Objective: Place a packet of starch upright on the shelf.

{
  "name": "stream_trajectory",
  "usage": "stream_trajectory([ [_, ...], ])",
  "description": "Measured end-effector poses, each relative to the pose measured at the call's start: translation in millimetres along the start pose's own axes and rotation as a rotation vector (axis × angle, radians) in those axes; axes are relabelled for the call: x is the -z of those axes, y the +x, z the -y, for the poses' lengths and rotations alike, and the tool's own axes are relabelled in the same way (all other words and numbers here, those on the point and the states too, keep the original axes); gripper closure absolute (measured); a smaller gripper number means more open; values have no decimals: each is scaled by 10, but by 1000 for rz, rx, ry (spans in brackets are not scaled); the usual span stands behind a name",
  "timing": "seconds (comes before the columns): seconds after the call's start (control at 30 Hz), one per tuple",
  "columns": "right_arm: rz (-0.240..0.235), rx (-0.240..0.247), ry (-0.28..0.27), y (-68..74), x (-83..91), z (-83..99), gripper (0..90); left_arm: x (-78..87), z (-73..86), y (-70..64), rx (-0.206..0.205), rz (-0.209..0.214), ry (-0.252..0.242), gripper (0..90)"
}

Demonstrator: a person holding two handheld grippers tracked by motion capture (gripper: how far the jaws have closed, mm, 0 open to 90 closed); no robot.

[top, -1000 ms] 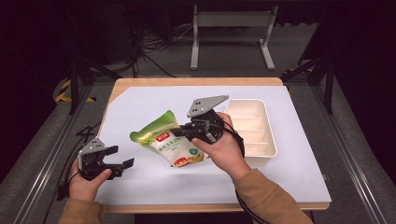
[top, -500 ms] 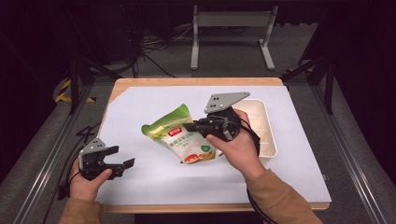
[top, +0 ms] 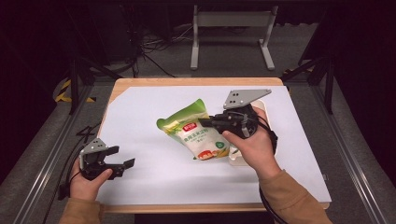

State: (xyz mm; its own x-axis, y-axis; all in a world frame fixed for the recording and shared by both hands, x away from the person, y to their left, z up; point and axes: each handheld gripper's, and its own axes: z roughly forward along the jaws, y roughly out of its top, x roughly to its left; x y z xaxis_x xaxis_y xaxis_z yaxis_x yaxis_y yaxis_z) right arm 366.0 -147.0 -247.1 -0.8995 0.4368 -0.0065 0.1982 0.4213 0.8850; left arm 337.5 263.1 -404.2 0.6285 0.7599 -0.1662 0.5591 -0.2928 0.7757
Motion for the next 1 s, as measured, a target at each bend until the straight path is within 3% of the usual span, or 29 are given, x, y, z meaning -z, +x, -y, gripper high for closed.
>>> stream_trajectory([
  [1.0,122,-30,-43,-311,622,167,894,-16,4,1,0,0,8,159],
])
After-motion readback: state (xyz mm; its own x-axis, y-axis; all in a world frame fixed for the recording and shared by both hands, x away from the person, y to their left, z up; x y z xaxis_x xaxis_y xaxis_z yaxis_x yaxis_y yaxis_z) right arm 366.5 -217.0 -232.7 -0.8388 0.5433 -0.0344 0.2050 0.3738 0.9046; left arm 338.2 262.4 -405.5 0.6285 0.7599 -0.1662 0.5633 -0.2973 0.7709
